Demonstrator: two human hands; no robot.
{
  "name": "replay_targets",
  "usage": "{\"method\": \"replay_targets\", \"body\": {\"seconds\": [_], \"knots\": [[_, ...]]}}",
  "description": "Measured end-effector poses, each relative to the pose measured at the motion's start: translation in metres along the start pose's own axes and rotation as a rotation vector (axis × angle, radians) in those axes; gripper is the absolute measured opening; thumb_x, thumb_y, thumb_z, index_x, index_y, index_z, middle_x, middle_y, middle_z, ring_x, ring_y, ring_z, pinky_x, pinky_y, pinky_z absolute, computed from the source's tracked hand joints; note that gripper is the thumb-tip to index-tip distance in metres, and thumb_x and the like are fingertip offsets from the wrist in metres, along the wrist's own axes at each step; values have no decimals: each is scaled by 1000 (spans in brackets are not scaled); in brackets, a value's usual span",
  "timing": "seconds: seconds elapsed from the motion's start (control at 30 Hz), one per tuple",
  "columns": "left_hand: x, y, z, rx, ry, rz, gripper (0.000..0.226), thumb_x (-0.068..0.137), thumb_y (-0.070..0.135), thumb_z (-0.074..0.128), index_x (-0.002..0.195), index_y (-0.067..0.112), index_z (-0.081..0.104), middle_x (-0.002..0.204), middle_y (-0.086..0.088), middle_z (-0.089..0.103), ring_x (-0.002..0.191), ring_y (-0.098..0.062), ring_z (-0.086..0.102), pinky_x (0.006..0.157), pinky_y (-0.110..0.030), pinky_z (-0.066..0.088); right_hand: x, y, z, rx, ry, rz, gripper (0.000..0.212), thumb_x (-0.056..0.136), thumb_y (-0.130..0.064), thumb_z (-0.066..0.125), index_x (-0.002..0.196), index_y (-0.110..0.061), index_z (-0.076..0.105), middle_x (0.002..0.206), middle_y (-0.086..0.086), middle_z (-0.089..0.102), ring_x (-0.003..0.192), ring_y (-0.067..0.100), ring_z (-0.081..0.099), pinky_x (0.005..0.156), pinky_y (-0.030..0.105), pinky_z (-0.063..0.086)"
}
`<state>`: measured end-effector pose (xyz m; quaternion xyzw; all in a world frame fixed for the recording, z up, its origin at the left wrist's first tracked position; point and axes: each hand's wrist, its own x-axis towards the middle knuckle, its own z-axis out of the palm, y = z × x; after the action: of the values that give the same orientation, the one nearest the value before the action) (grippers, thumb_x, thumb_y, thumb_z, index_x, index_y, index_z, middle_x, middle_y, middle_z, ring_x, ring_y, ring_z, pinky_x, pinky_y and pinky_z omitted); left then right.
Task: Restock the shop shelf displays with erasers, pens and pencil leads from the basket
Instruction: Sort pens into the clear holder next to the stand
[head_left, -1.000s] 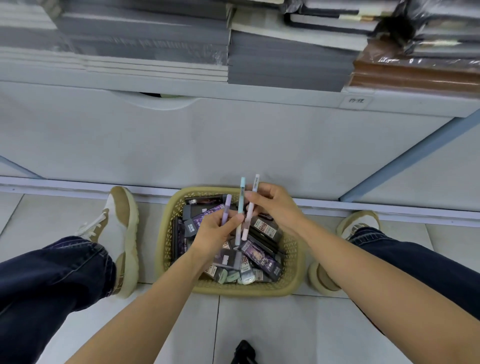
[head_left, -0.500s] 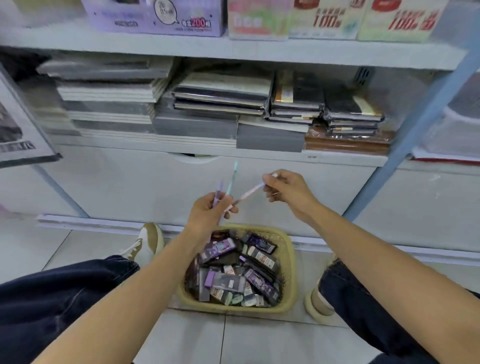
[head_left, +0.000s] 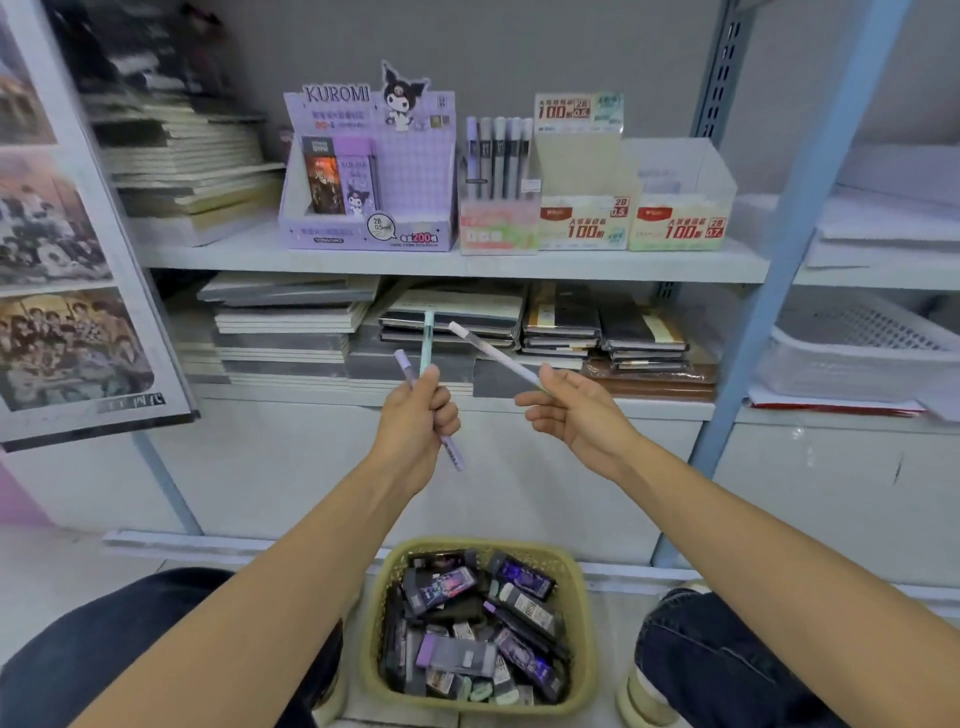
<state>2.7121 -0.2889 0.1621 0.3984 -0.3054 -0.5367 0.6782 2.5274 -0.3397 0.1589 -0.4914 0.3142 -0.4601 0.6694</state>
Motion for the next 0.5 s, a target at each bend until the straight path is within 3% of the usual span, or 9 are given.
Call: {"method": "replay_targets", "body": {"seconds": [0.1, 0.23, 0.3, 0.4, 0.5], "knots": [[-10, 7, 16, 73, -42, 101, 32, 101, 21, 51, 72, 18, 37, 50, 9, 28, 42, -6, 22, 42, -18, 24, -8, -9, 10, -12, -43, -19, 24, 97, -31, 54, 107, -9, 55, 85, 11, 74, 61, 12, 67, 58, 20, 55], [-17, 19, 34, 94, 5, 162, 7, 94, 16, 64, 90, 11, 61, 45, 10, 30, 38, -6, 21, 40, -19, 21, -16, -18, 22, -93, -112, -41, 30, 98, -33, 50, 112, -7, 52, 87, 14, 74, 61, 14, 67, 57, 21, 55], [-17, 24, 39, 90, 11, 190, 9, 91, 17, 67, 88, 9, 63, 44, 9, 30, 38, -6, 21, 38, -18, 21, -19, -23, 26, -149, -140, -42, 29, 99, -34, 49, 110, -7, 52, 86, 14, 74, 62, 15, 67, 59, 21, 55], [-16, 35, 45, 95, 3, 214, 10, 89, 17, 69, 83, 10, 65, 43, 8, 31, 36, -6, 22, 37, -18, 21, -21, -33, 29, -277, -172, -77, 28, 100, -34, 47, 107, -9, 57, 93, 13, 75, 78, 19, 71, 69, 24, 57], [-13, 48, 50, 164, -41, 222, 9, 87, 15, 70, 82, 8, 66, 41, 9, 35, 35, -5, 22, 35, -17, 23, -14, -52, 34, -404, -121, -197, 31, 100, -33, 48, 116, -12, 63, 108, 5, 72, 99, 19, 68, 80, 25, 56]]}}
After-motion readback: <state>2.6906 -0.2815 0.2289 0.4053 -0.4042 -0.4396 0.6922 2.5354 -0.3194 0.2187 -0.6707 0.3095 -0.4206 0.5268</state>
